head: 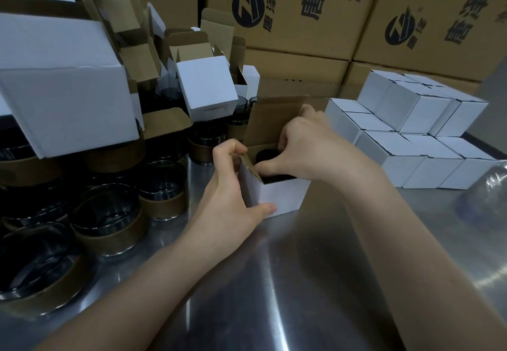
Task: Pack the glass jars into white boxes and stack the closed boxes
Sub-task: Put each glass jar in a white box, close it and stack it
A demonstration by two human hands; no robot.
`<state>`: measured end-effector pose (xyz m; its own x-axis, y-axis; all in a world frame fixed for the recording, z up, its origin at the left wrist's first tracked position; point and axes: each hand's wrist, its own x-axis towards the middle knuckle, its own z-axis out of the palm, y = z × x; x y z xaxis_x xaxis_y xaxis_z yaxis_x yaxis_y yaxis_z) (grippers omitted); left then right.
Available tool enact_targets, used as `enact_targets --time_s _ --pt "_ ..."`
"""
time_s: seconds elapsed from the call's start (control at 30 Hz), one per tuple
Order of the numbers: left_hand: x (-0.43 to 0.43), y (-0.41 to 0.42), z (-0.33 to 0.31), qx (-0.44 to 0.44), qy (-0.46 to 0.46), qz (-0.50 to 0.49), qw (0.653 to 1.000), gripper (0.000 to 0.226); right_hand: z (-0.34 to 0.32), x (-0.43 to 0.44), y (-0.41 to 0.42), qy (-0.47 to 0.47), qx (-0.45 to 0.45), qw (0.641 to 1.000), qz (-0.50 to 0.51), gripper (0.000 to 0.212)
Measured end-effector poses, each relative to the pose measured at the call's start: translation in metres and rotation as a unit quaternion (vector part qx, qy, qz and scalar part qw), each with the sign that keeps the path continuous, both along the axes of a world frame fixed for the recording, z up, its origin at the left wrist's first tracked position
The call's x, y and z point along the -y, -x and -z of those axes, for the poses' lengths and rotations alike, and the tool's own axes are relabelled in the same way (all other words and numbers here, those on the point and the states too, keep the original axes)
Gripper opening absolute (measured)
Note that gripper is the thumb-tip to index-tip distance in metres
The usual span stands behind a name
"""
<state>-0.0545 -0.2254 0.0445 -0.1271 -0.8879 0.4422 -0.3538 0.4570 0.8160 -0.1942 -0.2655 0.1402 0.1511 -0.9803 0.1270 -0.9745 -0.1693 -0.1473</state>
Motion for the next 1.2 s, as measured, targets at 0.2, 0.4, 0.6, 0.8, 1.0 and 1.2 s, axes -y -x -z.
enact_targets --time_s 0.2,0.4,0.6,0.8,1.0,1.2 --pt "-0.002 0.0 -0.003 0.001 -0.006 0.003 1.0 0.092 -0.003 -0.001 -0.001 -0.022 -0.038 0.999 0.0 0.055" --pt "-0.003 -0.001 -0.006 -0.004 -0.017 0.013 1.0 0.091 -0.007 -0.002 0.002 -0.049 -0.052 0.997 -0.009 0.061" --pt "-0.003 -0.002 -0.008 -0.008 -0.028 0.024 0.999 0.09 -0.017 -0.009 0.014 -0.107 0.035 0.993 -0.047 0.059" --pt "-0.003 -0.003 -0.008 0.019 -0.026 0.028 0.999 0.098 -0.02 -0.006 0.033 -0.007 0.268 0.963 -0.012 0.02" --pt "-0.004 -0.005 -0.008 0.064 -0.022 0.049 0.997 0.091 -0.014 0.001 0.038 -0.035 0.403 0.914 0.015 0.04" --pt "-0.009 -0.005 -0.012 0.056 -0.06 0.061 0.995 0.067 -0.005 0.005 0.036 -0.077 0.454 0.888 -0.008 0.027"
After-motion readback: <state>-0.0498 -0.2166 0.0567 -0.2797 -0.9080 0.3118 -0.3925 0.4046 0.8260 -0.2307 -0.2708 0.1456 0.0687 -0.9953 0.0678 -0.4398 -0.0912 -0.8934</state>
